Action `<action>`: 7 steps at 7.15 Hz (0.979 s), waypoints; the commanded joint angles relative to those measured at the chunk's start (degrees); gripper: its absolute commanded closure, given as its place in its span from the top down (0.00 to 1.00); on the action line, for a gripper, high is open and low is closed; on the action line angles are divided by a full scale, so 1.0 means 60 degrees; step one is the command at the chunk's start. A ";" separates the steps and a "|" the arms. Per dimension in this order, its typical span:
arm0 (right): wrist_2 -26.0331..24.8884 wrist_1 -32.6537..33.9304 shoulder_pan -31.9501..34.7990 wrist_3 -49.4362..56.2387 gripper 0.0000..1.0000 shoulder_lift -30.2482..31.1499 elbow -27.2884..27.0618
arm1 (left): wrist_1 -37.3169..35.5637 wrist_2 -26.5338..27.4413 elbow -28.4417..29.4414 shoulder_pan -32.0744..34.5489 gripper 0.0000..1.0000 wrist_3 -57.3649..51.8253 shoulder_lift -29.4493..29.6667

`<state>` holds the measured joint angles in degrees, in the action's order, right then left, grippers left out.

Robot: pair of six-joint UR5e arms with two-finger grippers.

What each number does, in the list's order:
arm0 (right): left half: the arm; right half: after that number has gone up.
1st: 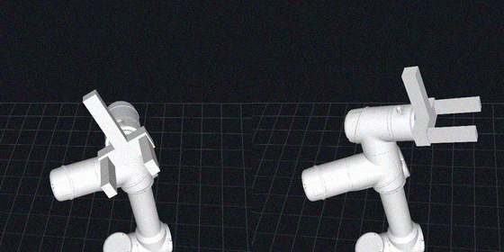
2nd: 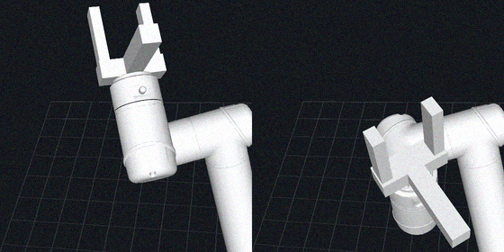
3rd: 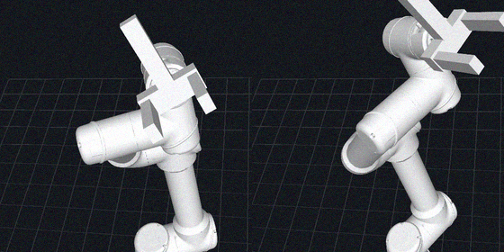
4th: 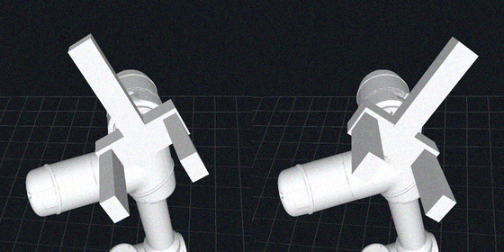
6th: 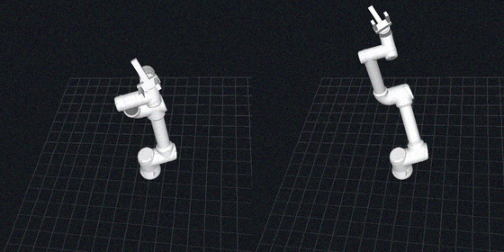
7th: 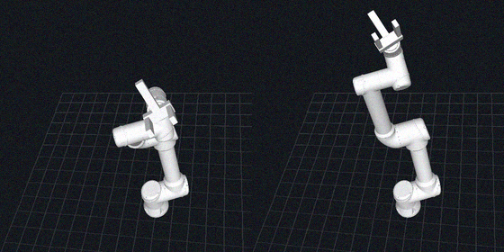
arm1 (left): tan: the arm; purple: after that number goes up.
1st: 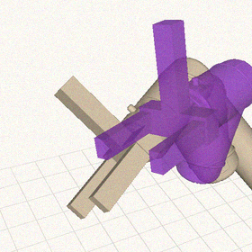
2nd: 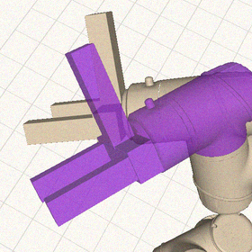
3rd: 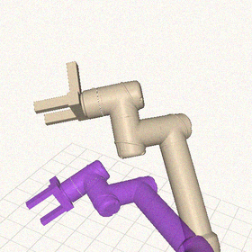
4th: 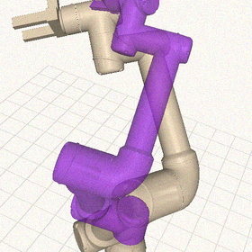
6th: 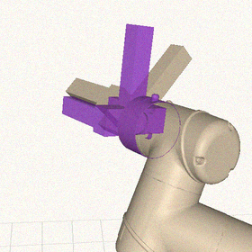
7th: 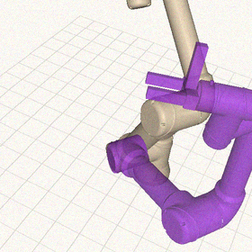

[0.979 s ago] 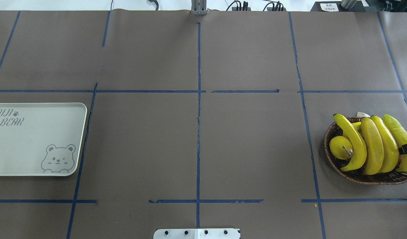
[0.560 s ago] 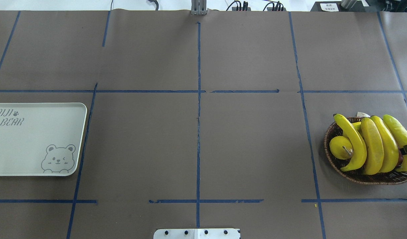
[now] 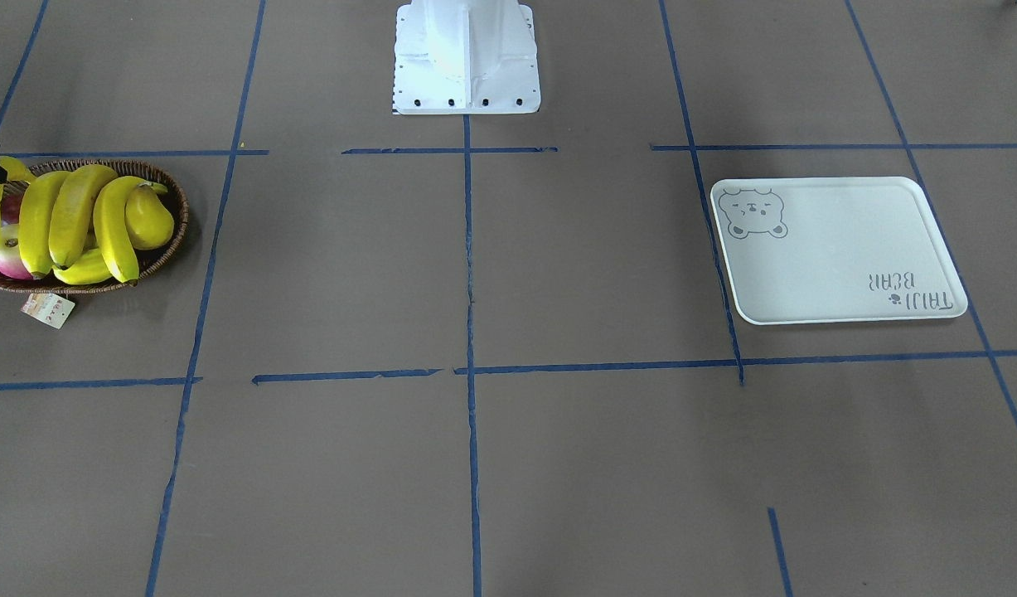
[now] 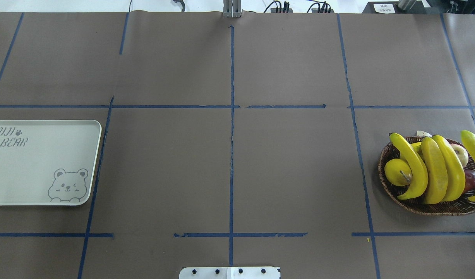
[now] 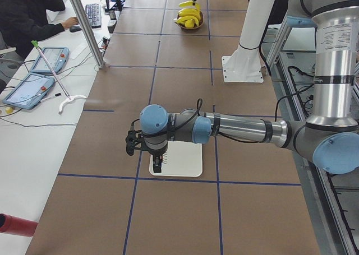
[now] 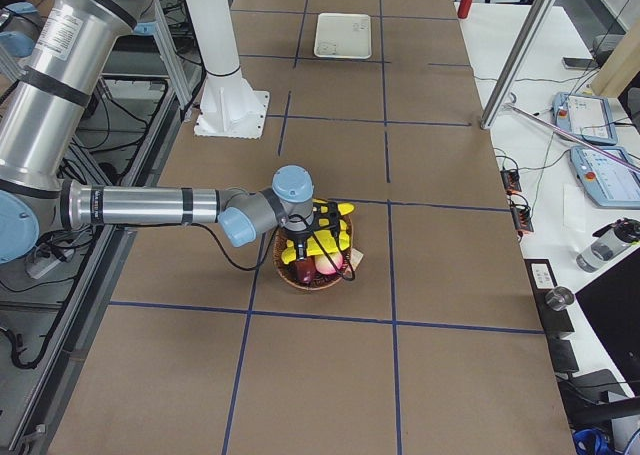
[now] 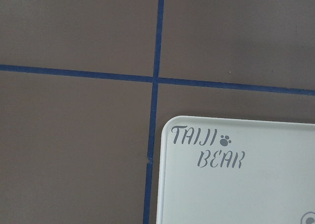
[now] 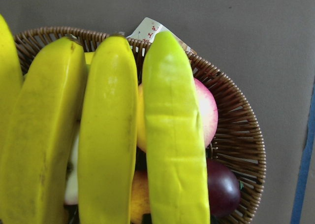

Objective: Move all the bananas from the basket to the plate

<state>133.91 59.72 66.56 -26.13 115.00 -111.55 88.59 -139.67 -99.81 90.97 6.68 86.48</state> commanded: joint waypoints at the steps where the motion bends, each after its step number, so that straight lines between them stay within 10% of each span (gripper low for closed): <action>1: 0.0884 0.0124 0.1238 0.0837 0.00 0.0242 -0.0085 | 0.0000 -0.0012 -0.0019 0.0000 1.00 0.0015 0.0030; 5: 0.1044 0.0531 0.3623 0.0926 0.00 -0.0456 -0.0978 | 0.0014 -0.0408 0.0010 0.0000 1.00 0.0015 0.0015; 7: 0.1162 0.3647 0.3105 0.0795 0.00 -0.3081 -0.1138 | 0.0087 -0.0408 -0.0092 -0.0116 1.00 0.0436 0.0175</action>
<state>140.37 69.27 86.40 -20.94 106.66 -117.39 88.77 -142.06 -99.93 90.79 7.52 86.92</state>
